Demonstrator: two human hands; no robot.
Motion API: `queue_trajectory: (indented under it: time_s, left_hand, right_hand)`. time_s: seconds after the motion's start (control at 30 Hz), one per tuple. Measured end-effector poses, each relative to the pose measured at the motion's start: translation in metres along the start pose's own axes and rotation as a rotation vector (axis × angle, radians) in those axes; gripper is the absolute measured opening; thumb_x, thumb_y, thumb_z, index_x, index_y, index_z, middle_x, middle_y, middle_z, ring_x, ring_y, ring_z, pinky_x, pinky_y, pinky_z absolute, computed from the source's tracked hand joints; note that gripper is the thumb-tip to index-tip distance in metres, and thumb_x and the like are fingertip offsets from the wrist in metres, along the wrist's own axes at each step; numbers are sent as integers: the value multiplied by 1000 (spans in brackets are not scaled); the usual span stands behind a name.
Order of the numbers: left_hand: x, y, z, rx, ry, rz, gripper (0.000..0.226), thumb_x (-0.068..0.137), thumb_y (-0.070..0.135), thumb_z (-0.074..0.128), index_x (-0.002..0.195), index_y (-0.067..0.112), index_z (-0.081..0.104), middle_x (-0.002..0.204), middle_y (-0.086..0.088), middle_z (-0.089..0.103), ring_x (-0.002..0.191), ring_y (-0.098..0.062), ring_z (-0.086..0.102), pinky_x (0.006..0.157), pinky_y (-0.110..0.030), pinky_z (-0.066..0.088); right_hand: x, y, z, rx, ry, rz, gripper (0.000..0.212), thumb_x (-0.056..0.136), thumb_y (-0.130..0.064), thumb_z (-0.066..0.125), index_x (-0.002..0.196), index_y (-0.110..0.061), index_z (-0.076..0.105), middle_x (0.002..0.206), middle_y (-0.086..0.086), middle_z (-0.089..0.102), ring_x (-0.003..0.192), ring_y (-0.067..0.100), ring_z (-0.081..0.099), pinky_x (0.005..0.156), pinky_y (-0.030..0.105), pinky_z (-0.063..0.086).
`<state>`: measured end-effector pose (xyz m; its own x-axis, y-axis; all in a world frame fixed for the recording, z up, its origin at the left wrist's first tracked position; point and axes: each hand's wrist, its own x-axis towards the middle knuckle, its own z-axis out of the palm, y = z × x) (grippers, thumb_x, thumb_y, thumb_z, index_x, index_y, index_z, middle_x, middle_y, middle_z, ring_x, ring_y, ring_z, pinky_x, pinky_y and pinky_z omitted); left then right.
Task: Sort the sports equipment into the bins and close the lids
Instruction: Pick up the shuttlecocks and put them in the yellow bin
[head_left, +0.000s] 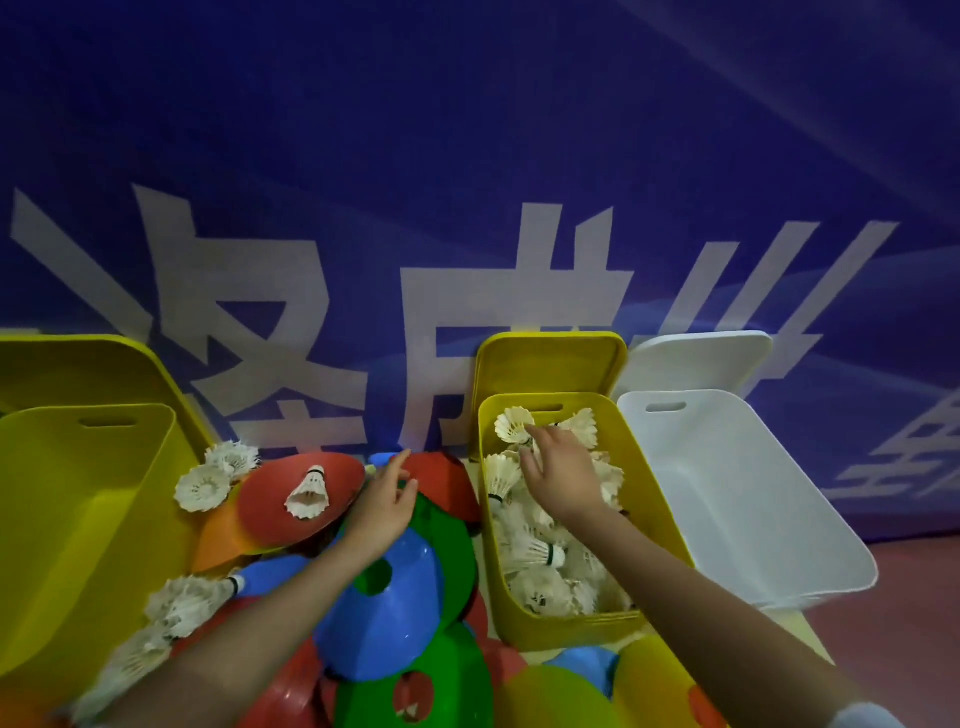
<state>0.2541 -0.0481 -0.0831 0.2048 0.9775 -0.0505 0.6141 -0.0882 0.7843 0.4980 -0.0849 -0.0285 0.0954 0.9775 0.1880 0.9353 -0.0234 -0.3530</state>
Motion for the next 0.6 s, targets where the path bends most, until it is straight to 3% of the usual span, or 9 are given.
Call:
queue_trajectory:
  time_s: [0.2, 0.3, 0.4, 0.53, 0.6]
  left_hand:
    - [16, -58, -61, 100, 103, -65, 40, 93, 17, 51, 133, 17, 50, 122, -9, 60, 106, -29, 59, 91, -39, 47]
    - [18, -83, -97, 343, 176, -82, 42, 90, 19, 54, 133, 15, 53, 123, -15, 57, 114, -34, 52, 94, -42, 43]
    - [21, -117, -133, 577, 253, -43, 48, 84, 27, 64, 130, 15, 56, 124, -15, 56, 119, -35, 46, 99, -45, 41]
    - [21, -153, -165, 737, 143, -146, 71, 83, 41, 66, 144, 22, 35, 147, -11, 36, 137, -31, 28, 109, -42, 31]
    - [21, -164, -167, 839, 48, -159, 75, 86, 37, 63, 148, 23, 23, 150, -11, 28, 138, -30, 25, 108, -37, 32]
  right_hand:
    - [7, -88, 33, 143, -64, -132, 42, 91, -36, 44, 126, -17, 58, 115, 6, 62, 109, 24, 54, 93, 38, 45]
    - [14, -127, 61, 225, -139, -120, 41, 90, -40, 42, 120, -19, 62, 111, 4, 65, 105, 22, 57, 92, 36, 46]
    - [27, -161, 93, 268, -251, -108, 34, 92, -31, 50, 119, -16, 63, 112, 7, 66, 104, 23, 60, 91, 33, 46]
    - [48, -202, 135, 248, -393, -78, 49, 88, -36, 42, 128, -12, 57, 124, 11, 60, 116, 27, 54, 97, 35, 42]
    - [59, -219, 158, 187, -451, -72, 47, 90, -34, 42, 130, -11, 53, 131, 12, 54, 123, 28, 48, 102, 35, 37]
